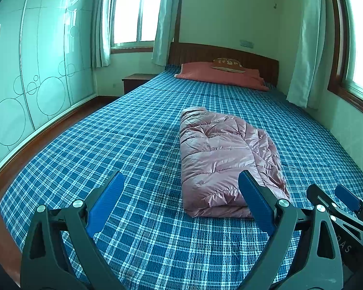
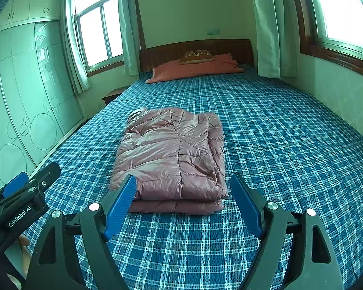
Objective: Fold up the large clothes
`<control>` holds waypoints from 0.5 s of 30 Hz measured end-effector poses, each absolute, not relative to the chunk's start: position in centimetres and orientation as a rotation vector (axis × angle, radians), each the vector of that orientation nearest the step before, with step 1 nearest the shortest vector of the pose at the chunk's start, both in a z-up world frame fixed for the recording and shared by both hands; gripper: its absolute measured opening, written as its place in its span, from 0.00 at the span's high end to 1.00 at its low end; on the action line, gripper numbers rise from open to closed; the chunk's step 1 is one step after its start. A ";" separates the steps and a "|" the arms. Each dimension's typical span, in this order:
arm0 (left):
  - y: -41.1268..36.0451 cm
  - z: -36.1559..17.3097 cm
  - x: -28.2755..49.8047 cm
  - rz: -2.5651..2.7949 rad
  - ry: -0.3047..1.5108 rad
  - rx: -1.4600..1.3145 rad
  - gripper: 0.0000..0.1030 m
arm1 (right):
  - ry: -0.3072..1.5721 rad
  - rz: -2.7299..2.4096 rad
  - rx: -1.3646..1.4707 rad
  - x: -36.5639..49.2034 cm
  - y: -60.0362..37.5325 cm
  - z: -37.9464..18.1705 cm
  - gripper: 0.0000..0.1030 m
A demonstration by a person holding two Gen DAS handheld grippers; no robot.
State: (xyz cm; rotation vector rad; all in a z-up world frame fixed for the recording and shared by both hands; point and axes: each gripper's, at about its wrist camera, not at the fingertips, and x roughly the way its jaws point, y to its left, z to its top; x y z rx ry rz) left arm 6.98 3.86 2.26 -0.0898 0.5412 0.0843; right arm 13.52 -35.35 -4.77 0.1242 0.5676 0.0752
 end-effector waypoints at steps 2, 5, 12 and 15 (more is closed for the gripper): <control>3.9 2.3 7.0 0.082 0.542 -0.090 0.08 | 0.567 0.075 0.124 13.5 -35.3 -4.8 0.24; 3.9 2.3 7.0 0.083 0.539 -0.091 0.08 | 0.568 0.076 0.124 13.5 -35.3 -4.8 0.24; 3.9 2.4 7.2 0.084 0.546 -0.088 0.08 | 0.567 0.078 0.120 13.5 -35.1 -4.8 0.24; 3.9 2.4 7.3 0.083 0.548 -0.097 0.08 | 0.568 0.078 0.119 13.5 -35.1 -4.8 0.24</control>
